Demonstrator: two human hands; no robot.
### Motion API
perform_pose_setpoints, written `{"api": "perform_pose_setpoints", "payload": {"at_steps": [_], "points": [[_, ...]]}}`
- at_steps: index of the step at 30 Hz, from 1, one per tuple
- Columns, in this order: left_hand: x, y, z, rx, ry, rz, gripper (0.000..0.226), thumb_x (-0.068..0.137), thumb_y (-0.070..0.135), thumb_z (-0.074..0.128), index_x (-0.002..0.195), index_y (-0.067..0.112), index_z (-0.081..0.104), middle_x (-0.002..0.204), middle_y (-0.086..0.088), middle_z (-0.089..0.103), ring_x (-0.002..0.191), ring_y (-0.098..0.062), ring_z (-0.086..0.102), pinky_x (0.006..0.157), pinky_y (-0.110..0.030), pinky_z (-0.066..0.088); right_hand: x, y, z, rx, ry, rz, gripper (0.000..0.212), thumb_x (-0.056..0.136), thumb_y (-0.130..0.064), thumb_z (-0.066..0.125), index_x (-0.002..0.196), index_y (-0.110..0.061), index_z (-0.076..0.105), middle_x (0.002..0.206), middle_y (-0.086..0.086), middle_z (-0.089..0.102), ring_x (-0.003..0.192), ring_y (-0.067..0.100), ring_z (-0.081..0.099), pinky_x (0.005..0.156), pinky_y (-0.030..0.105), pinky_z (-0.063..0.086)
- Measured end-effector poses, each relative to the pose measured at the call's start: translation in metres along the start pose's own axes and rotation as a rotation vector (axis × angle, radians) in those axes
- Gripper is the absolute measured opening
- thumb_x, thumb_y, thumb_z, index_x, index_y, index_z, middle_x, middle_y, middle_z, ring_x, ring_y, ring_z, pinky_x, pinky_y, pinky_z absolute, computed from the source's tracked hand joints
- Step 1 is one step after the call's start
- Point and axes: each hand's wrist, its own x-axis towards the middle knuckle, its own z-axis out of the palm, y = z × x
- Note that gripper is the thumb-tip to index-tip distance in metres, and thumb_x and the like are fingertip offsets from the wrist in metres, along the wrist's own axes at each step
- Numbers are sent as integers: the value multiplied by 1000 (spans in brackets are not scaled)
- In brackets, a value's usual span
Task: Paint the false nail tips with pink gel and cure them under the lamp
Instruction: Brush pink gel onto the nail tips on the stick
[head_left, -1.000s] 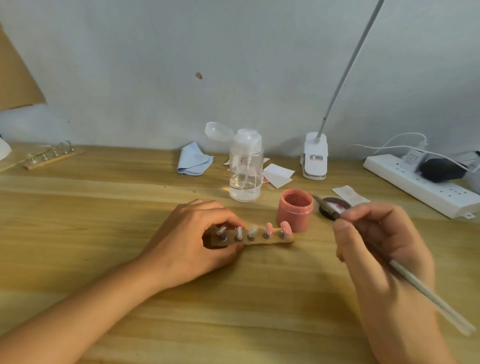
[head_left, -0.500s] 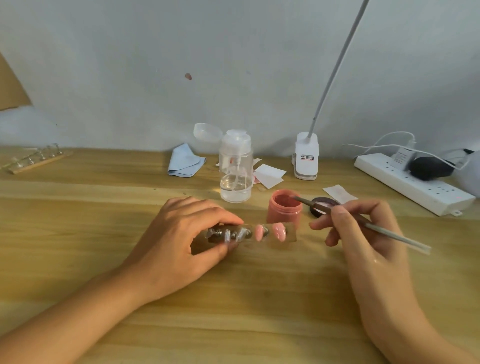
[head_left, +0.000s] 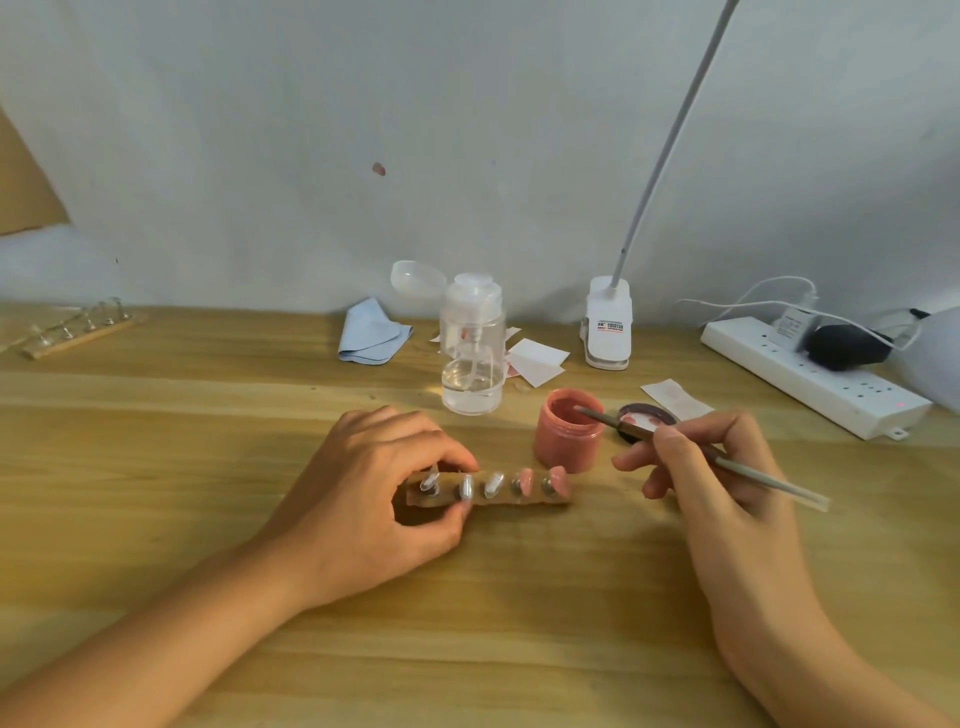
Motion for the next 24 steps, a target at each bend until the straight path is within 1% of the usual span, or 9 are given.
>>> {"api": "perform_pose_setpoints", "payload": {"at_steps": [4,8,11,15,17,20,22,24], "points": [[-1,-2,0,-3,-22,-11,23,77,49,59,95,37,69,88,26,60,89,0,55,89,-19,36,0,-3,2,-1,0,16,12,96,-10,55,87,-6,49,74,8,73,58,7,53,59,13,45],[0,-4,1,-20,-29,-33,27,76,52,61,96,37,70,88,25,61,88,-1,56,87,-21,39,2,-11,2,-16,22,85,12,95,-11,58,86,-7,51,73,7,73,55,8,51,56,15,45],[-1,-4,0,-10,-29,-28,29,76,54,59,97,36,70,88,24,61,87,-1,56,87,-25,41,11,-20,5,-122,-10,106,12,93,-12,60,87,-6,52,70,4,74,52,6,50,55,17,47],[0,-2,-1,1,-15,-1,28,78,52,59,97,35,70,88,25,59,86,2,54,84,-23,40,27,-28,11,-331,-39,98,7,89,-13,58,84,-12,54,65,-2,72,51,4,52,63,34,46],[0,-2,-1,8,-13,5,29,79,52,59,99,35,69,88,23,61,86,0,56,85,-26,42,33,-29,14,-442,-53,92,7,87,-18,58,83,-16,53,64,-7,72,55,4,53,66,37,46],[0,-3,-1,1,-5,7,32,78,54,59,103,35,66,88,24,61,86,4,55,87,-26,41,38,-29,17,-590,-58,70,8,86,-22,59,80,-20,53,62,-12,71,68,8,59,65,34,45],[0,-3,0,0,-1,15,28,79,55,58,99,36,65,88,25,61,84,4,54,85,-25,42,41,-29,20,-651,-73,79,8,85,-22,59,80,-20,54,61,-13,70,75,9,62,67,33,45],[1,-3,0,-5,0,26,25,80,55,59,95,35,65,87,24,61,84,3,53,84,-25,42,44,-30,23,-691,-85,84,8,85,-21,59,78,-19,55,59,-13,69,76,10,63,69,34,47]]}}
